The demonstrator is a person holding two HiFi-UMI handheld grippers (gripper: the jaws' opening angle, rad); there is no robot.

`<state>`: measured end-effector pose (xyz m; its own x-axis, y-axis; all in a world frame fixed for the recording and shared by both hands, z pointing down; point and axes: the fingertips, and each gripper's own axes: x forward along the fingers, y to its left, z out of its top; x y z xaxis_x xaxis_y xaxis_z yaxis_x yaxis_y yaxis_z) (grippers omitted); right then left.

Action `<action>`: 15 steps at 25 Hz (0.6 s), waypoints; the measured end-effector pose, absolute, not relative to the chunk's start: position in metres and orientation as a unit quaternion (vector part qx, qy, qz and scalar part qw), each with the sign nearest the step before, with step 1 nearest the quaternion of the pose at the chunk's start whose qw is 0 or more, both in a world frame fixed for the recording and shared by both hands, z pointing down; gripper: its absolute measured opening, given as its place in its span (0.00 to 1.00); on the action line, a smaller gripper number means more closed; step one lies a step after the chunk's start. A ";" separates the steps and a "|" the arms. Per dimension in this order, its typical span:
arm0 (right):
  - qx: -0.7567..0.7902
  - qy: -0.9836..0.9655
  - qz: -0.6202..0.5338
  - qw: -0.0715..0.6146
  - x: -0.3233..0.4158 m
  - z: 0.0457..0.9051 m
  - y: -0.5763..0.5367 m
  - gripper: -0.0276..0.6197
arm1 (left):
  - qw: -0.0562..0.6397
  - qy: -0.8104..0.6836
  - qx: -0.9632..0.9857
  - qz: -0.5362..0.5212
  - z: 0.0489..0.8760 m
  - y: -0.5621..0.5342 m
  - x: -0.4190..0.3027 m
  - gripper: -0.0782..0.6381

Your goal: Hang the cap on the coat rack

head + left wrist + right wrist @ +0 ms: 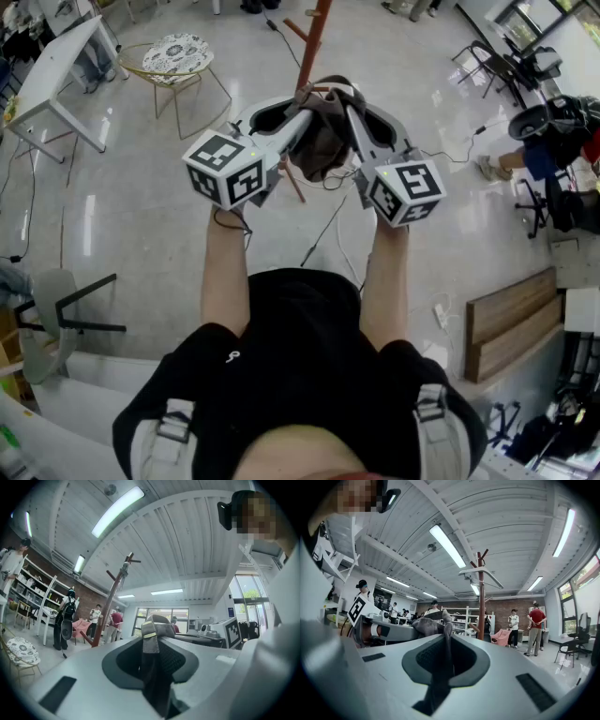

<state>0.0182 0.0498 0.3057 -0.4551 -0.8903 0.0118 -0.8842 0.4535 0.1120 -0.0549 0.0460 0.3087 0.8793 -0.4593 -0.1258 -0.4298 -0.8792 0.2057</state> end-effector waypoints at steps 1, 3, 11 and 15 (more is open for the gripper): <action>0.523 -0.851 -0.043 0.031 0.020 0.307 0.049 0.06 | 0.084 -0.229 0.966 -0.085 0.309 0.046 -0.054 0.21; 0.529 -0.847 -0.039 0.028 0.024 0.310 0.047 0.06 | 0.080 -0.228 0.967 -0.082 0.310 0.047 -0.051 0.21; 0.529 -0.848 -0.038 0.022 0.013 0.311 0.037 0.06 | 0.073 -0.240 0.965 -0.078 0.309 0.042 -0.064 0.21; 0.518 -0.854 -0.046 0.035 0.008 0.310 0.023 0.06 | 0.070 -0.263 0.959 -0.075 0.309 0.021 -0.068 0.21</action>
<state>0.0078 0.0231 0.3103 -0.4613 -0.8872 0.0121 -0.8806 0.4595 0.1159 -0.0682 0.0211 0.3090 0.8508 -0.5145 -0.1072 -0.4933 -0.8522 0.1745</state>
